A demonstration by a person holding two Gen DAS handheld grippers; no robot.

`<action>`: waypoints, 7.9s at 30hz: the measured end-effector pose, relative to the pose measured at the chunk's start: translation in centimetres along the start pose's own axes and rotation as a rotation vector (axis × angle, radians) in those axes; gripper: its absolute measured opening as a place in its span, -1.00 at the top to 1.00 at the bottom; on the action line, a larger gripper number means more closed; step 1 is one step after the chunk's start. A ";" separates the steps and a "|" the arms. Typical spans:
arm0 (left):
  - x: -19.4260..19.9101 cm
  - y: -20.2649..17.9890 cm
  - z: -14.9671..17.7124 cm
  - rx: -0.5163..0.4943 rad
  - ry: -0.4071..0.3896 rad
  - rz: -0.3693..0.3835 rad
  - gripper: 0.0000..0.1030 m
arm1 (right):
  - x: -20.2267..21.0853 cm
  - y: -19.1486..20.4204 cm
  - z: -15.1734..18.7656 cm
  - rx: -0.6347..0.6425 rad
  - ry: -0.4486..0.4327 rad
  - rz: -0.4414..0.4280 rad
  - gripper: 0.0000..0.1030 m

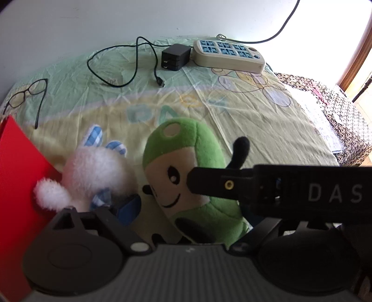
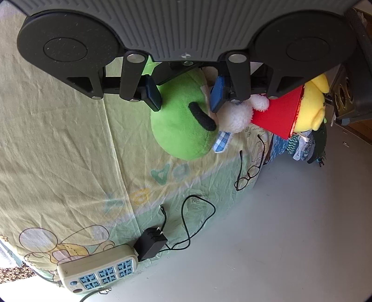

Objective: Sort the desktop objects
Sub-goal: 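Grasp the green bean plush with the right tool, then lift the green bean plush with the right tool toward the red box, then lower the green bean plush into the red box, then push the green bean plush down between the teddy and white bunny, then open the right tool to release the green bean plush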

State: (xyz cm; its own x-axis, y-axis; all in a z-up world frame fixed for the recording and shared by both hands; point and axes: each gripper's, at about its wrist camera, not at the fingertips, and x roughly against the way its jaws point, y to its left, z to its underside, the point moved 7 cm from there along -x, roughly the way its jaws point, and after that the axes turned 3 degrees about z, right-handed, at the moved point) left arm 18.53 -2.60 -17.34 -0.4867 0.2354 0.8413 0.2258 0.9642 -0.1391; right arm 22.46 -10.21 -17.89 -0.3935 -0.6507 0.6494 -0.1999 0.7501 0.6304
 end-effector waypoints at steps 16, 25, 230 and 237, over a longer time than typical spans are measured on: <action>0.3 -2.2 0.4 -0.082 0.013 0.045 -0.48 | 1.8 -0.6 0.3 -0.067 0.008 -0.026 0.08; 3.9 -4.5 3.4 -0.107 0.004 0.061 -0.47 | 5.4 0.5 3.2 -0.016 0.018 -0.014 0.08; 15.2 24.9 10.4 -0.019 0.038 -0.013 -0.99 | -8.2 25.9 13.0 0.168 -0.117 0.159 0.30; 15.3 25.0 10.7 -0.013 0.018 -0.004 -0.99 | -8.4 25.8 13.3 0.188 -0.118 0.159 0.29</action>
State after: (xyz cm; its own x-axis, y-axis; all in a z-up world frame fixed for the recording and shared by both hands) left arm 7.69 26.39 -13.54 -0.4723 0.2287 0.8512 0.2344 0.9636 -0.1288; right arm 8.70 16.22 -12.72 -0.5331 -0.5126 0.6731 -0.2855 0.8579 0.4272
